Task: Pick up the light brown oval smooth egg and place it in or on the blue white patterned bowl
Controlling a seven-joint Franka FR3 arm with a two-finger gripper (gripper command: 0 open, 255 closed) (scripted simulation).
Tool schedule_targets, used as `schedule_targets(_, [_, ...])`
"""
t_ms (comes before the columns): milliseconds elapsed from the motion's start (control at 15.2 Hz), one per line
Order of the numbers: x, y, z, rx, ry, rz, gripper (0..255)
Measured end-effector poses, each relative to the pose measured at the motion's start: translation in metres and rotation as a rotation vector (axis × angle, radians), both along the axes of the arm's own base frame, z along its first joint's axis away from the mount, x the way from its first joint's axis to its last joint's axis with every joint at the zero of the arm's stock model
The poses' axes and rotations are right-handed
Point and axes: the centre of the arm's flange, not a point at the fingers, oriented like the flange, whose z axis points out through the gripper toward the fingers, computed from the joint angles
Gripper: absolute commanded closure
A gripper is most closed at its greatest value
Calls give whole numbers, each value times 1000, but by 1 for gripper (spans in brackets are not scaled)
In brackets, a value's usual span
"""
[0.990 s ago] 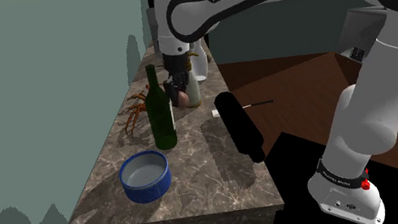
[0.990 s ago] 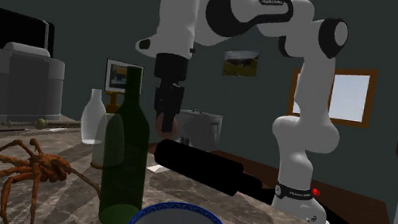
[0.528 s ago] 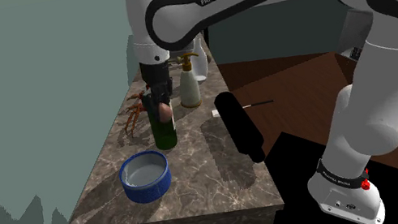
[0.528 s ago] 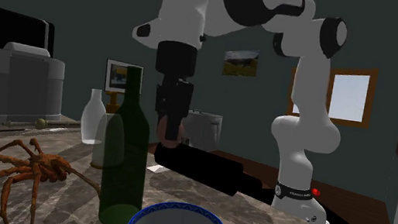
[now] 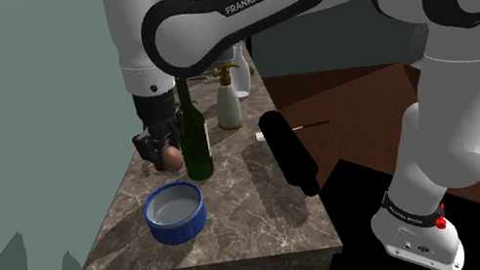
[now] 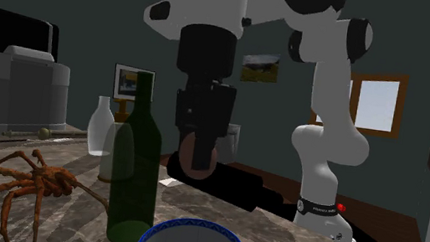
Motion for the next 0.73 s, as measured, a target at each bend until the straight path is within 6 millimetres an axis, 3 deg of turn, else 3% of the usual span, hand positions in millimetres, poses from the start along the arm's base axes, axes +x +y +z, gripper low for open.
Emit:
schedule_targets(66, [-2,15,1,0,-1,1,255])
schedule_targets(198, [-1,26,-6,1,0,-1,255])
schedule_targets(726, [-1,30,-47,0,0,-2,255])
